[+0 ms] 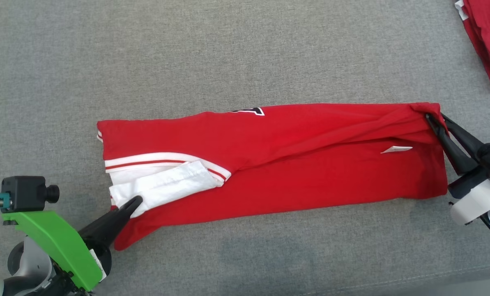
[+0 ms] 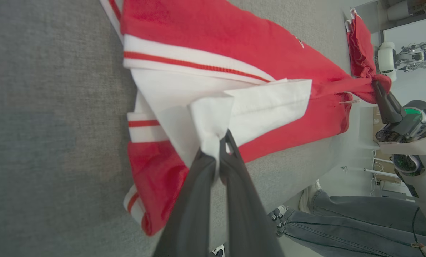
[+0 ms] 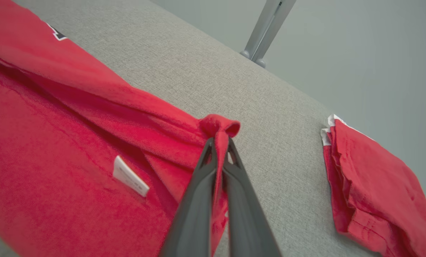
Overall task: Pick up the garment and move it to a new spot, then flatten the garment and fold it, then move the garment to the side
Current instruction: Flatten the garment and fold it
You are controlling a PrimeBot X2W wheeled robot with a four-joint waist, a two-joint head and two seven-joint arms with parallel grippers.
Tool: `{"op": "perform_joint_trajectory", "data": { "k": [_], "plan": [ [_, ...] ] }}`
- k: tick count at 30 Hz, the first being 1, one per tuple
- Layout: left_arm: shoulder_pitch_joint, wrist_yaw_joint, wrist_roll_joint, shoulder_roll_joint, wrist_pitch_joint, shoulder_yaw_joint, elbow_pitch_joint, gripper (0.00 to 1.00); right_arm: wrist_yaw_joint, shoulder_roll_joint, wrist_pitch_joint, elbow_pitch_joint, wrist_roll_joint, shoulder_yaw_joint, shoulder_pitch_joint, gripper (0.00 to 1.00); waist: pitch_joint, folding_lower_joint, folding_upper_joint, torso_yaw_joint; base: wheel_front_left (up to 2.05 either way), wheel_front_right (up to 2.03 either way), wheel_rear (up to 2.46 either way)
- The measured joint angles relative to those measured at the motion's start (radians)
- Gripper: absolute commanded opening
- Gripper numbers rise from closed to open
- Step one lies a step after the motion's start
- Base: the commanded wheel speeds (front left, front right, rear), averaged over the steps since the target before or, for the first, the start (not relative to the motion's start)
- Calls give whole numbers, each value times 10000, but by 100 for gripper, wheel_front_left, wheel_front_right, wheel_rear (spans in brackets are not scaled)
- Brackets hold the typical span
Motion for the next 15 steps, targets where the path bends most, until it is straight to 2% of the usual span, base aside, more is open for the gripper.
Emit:
{"op": "perform_joint_trajectory", "data": {
  "k": [11, 12, 13, 14, 15],
  "plan": [
    [-2, 130, -245, -4, 226, -21, 642, 0, 0, -376, -435, 562, -518, 1189, -1081, 0, 24, 0, 0, -351, 0, 0, 0],
    [-33, 174, -238, -40, 174, 6, 736, 0, 2, -447, -462, 606, -575, 1264, -1073, 4, 7, 0, 0, -354, 0, 0, 0],
    [-80, 213, -230, -77, 94, 44, 834, 0, 0, -489, -489, 635, -591, 1300, -1060, 16, -9, 0, 0, -365, 0, 0, 0],
    [-135, 230, -211, -113, 27, 79, 890, 15, 2, -548, -506, 662, -617, 1350, -1023, 35, -22, 0, 0, -380, 0, 0, 0],
    [-184, 251, -148, -132, -50, 105, 920, 39, 2, -614, -522, 698, -694, 1423, -978, 64, -36, 0, 0, -402, 0, 0, 0]
  ]
}}
